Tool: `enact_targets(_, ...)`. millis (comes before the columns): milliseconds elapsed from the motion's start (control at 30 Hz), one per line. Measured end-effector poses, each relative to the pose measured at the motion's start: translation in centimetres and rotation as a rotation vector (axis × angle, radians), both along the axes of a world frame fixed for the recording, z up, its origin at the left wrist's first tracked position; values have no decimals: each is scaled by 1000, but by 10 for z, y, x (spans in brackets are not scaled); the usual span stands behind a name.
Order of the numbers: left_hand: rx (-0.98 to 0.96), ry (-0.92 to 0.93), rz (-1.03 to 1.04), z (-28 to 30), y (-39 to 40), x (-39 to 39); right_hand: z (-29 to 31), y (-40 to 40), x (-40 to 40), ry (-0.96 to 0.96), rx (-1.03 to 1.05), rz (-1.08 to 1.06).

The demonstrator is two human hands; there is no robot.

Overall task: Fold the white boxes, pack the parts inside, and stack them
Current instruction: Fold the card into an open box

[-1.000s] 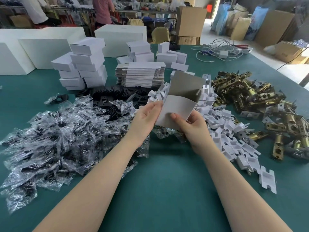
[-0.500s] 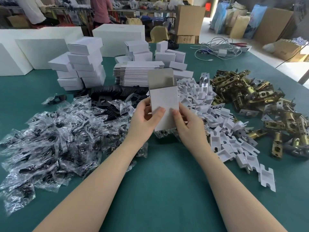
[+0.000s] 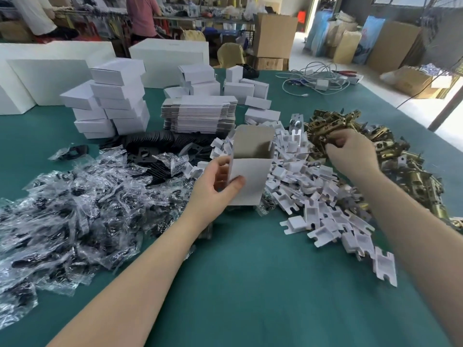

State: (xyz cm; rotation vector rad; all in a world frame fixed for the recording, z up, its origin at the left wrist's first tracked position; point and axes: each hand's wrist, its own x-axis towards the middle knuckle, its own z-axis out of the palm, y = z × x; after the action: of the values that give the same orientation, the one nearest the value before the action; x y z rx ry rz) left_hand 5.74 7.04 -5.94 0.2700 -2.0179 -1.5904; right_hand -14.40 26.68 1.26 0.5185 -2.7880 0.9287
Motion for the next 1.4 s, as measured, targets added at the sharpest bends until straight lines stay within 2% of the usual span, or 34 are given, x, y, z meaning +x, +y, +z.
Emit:
enact_targets(100, 39, -8, -15, 1, 0, 1, -3, 32, -28, 8, 578, -50)
enact_targets(167, 42, -12, -26, 1, 1, 1, -8, 47, -37, -41, 796, -18)
enact_targets(200, 48, -11, -31, 2, 1, 1, -11, 52, -39, -56, 837, 1)
enact_targets(367, 88, -8, -37, 2, 2, 0, -19, 63, -44, 36, 819, 70)
enact_targets(500, 83, -12, -36, 1, 1, -1, -9, 61, -45, -88, 838, 95)
enact_targets(567, 84, -14, -39, 0, 0, -1, -5, 62, -47, -120, 817, 75)
enact_targets(700, 96, -8, -48, 2, 2, 0, -6, 63, -48, -9, 767, 47)
enact_targets(833, 127, 9, -72, 4, 3, 4, -13, 55, -43, -90, 763, 18)
enact_targets(967, 113, -14, -120, 6, 4, 6, -26, 54, -45, -6, 726, -77)
enact_targets(1167, 142, -44, -105, 4, 2, 3, -25, 44, -56, -157, 507, -65)
enact_targets(1400, 199, 38, -74, 4, -2, 2, 9, 54, -64, -211, 480, 28)
